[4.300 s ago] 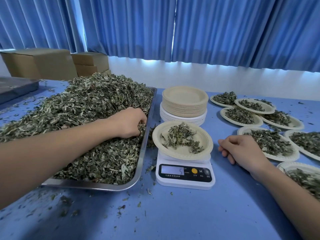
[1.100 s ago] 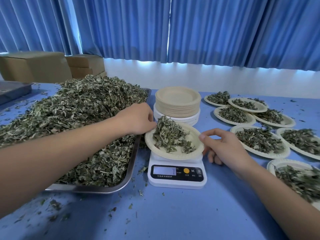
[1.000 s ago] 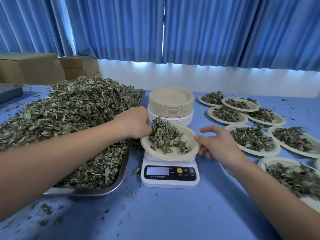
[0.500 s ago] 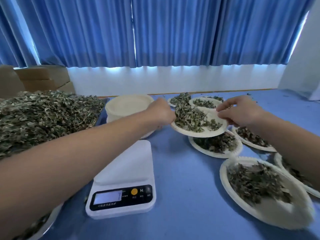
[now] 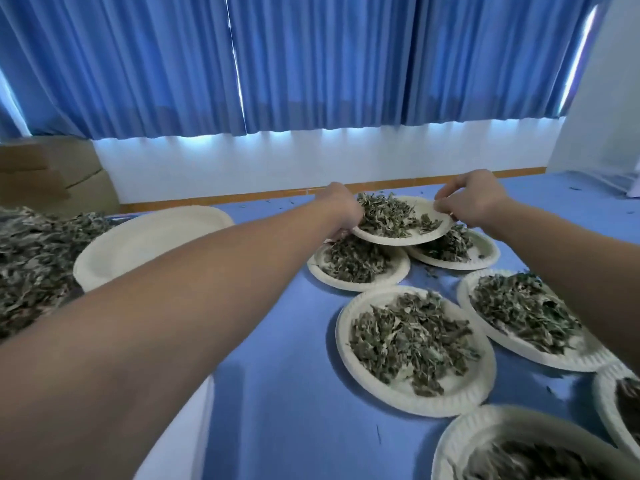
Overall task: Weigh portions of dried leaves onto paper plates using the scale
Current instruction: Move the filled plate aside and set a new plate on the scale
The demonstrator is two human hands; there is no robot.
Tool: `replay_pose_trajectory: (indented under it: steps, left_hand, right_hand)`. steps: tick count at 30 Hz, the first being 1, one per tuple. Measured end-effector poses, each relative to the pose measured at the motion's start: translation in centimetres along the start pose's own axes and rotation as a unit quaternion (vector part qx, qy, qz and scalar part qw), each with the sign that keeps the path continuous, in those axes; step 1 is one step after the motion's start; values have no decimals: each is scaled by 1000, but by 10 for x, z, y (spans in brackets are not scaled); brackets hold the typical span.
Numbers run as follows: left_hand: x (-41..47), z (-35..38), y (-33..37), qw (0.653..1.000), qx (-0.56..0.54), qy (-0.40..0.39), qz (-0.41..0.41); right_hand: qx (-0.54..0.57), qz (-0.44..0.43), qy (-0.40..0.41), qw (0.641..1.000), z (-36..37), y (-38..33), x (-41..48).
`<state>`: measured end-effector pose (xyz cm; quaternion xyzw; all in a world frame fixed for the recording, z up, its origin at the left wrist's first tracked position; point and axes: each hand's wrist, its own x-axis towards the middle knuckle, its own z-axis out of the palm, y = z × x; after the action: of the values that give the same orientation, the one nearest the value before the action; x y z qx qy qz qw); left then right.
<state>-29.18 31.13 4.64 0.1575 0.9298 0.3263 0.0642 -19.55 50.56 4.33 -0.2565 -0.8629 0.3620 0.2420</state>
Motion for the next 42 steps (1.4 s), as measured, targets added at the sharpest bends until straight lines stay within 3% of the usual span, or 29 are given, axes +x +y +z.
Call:
replay_pose_trajectory:
  steps: [7,11,14,19,25,34,42]
  left_hand:
    - [22,12,6,999,33,-10,29]
    - [21,16,2,999,-16,-8,42]
    - [10,12,0,998,0,9,66]
    - [-23,-19,-4,993,3,41,108]
    - [-96,-99,-25,983,47,59,166]
    - [-191,-176,-137,956,189,25,221]
    - [-219,-204,-199,922,280,47,264]
  right_hand:
    - [-51,29,26,998,21,20,36]
    - [-63,39,25,997,22,27,32]
    - [-68,46,66,994,20,25,20]
    - [-79,-89,156,981,15,-19,-13]
    - [-79,-261,36,961,36,-123,-99]
    - [-119,-376,-131,909,86,-189,-222]
    - [-222,-473,-118,844,107,-210,-246]
